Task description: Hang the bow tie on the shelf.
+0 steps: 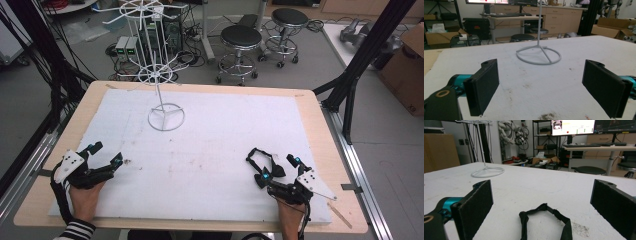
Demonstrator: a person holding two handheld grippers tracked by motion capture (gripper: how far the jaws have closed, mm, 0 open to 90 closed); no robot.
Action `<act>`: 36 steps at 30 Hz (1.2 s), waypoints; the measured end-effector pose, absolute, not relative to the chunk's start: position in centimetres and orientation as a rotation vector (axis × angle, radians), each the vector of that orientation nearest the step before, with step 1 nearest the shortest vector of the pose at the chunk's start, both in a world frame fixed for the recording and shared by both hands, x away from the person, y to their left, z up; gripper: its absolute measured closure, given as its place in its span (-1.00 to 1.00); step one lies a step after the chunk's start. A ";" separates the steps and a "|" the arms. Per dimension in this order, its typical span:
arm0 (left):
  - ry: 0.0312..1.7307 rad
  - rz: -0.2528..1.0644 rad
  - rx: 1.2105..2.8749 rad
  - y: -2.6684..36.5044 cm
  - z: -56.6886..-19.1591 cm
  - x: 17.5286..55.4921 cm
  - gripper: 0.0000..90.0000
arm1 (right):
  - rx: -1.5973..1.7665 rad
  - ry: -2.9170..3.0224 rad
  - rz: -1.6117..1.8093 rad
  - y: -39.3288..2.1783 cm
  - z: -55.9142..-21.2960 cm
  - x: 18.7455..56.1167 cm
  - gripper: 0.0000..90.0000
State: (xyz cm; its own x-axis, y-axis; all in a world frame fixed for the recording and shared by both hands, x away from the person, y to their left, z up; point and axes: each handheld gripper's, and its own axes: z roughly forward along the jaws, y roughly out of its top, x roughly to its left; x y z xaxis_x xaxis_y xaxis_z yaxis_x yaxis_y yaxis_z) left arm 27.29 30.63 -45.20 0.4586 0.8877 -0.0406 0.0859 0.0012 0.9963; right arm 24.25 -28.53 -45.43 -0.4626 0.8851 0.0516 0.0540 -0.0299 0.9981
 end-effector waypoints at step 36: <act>0.910 0.796 1.455 30.5 -45.2 27.3 -0.68 | 1.115 1.595 1.606 -28.9 -44.1 25.2 -0.93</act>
